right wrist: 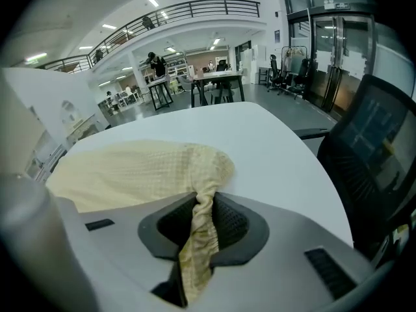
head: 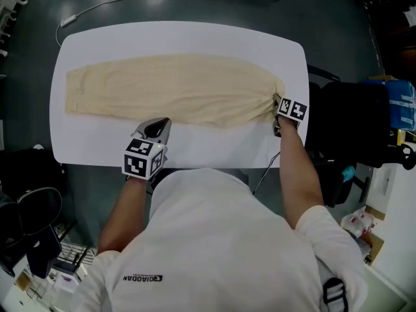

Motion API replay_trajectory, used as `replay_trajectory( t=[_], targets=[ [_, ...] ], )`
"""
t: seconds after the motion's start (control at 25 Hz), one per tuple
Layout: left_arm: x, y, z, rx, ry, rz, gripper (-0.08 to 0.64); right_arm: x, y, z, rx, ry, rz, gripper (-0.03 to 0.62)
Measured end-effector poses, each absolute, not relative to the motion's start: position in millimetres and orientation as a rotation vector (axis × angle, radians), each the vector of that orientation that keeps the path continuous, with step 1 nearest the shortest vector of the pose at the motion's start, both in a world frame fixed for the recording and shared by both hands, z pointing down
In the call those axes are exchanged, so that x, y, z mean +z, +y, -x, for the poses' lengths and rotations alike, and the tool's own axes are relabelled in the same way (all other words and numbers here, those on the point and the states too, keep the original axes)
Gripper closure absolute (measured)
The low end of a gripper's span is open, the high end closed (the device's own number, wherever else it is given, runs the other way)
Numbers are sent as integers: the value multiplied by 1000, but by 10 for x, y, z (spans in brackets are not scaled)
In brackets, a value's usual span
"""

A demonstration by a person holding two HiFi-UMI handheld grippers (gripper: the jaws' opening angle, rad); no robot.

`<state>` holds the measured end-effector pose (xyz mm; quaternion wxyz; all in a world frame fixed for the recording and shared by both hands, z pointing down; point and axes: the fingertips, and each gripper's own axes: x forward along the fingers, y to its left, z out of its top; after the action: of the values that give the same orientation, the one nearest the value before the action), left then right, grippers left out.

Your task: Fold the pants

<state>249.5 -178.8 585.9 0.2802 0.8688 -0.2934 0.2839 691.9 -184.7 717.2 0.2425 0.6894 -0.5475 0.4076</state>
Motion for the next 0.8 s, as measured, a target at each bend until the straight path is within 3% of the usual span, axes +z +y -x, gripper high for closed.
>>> replay_trajectory(
  t=[0.36,0.8],
  targets=[
    [5759,-1694,-2300,751,-838,-2353,532,7113,-1800,-6898,1188,-1511,-1863,520],
    [5447,-1404,-2069,518,-915,-2226,532,6193,-1822,-6425,1157,-1893,-1917,522]
  ],
)
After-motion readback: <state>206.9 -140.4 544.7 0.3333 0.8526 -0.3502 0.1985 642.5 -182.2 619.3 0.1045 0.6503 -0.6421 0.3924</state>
